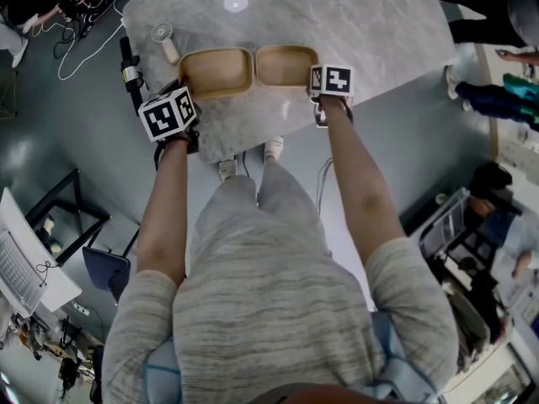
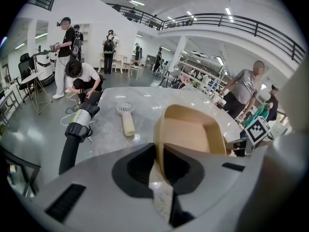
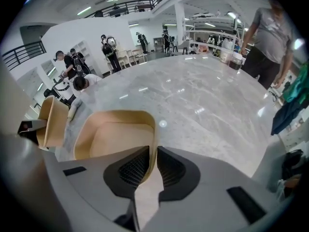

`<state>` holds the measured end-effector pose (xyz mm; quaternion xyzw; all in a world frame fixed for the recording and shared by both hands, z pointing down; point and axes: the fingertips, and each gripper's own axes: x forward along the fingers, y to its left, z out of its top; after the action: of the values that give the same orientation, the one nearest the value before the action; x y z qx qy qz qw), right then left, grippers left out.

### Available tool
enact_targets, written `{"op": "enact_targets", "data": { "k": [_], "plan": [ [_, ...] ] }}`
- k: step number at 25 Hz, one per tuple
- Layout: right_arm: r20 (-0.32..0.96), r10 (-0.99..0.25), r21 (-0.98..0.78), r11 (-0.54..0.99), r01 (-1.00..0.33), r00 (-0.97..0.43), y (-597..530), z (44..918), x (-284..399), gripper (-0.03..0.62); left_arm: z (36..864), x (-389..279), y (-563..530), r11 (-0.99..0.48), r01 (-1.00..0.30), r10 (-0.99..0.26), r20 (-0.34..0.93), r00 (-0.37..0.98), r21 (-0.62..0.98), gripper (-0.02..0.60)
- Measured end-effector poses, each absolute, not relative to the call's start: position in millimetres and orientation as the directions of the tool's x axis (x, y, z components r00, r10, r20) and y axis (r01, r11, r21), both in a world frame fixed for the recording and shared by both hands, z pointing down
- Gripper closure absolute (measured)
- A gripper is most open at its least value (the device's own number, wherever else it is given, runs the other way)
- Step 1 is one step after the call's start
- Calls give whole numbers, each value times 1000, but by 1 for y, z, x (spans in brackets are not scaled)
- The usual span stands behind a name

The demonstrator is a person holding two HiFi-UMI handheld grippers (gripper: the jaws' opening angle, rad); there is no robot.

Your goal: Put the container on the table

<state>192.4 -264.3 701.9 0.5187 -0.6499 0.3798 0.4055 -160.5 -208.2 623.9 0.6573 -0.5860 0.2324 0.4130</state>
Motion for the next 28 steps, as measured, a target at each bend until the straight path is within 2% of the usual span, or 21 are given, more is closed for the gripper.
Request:
{"op": "enact_targets", "data": {
  "k": [5,15,28],
  "plan": [
    [908,-371,-136,183,-974,-196,-262,699,187,523,623,-159,-209,26,-961,-580,787,209,274,551],
    [864,-447,-152,206,-967,-231,-262,667,187,520,615,-158,-207,20,-959,-591,777,216,281,551],
    [729,-611,-204,234,-950,-307,-251,600,172,520,613,-158,-211,20,-954,-598,768,230,301,551]
  ]
}}
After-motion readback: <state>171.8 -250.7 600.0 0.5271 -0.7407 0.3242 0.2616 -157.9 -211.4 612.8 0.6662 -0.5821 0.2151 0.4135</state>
